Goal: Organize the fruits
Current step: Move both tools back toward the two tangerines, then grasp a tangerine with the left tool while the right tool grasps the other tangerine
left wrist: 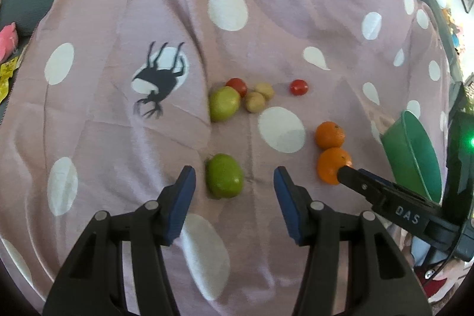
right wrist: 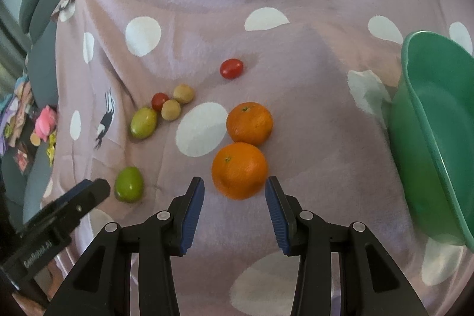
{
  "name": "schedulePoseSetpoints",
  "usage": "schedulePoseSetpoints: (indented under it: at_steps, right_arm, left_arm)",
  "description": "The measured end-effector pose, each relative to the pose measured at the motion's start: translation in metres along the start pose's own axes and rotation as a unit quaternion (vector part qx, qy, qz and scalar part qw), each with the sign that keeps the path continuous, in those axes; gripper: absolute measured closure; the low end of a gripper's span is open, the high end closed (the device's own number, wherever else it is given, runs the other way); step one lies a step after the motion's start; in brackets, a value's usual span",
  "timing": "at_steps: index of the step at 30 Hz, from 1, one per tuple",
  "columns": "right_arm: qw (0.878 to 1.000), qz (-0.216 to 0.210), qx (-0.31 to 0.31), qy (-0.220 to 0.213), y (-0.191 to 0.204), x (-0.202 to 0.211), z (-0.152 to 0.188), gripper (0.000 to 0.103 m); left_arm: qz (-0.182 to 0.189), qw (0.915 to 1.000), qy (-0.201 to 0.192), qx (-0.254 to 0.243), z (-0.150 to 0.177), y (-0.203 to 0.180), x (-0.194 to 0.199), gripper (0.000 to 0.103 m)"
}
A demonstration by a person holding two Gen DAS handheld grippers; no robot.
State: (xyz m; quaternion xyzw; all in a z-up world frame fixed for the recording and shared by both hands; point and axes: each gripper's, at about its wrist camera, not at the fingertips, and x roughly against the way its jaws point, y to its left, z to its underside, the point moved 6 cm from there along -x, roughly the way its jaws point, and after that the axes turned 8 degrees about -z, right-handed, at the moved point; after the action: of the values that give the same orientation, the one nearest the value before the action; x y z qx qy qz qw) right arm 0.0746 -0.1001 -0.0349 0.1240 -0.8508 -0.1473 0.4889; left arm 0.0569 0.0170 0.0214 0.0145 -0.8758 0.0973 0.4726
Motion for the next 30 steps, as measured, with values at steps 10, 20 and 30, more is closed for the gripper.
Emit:
schedulePoseSetpoints:
  at_steps: [10, 20, 30]
  right_arm:
    - [0.999, -0.013, -0.037, -0.014, -0.015, 0.011, -0.01, 0.059]
    - [0.997, -0.043, -0.066, -0.027, -0.027, 0.016, -0.022, 0.061]
    - [0.995, -0.06, -0.075, -0.025, -0.036, 0.012, -0.034, 0.071]
  left_arm:
    - [0.034, 0.9984, 0.01, -0.044, 0.002, -0.049, -0.012, 0.05]
    - [0.071, 0.9932, 0.041, -0.082, 0.008, -0.1, -0.035, 0.051]
    - [0.067, 0.9918, 0.062, -0.09, 0.009, -0.119, -0.06, 0.058]
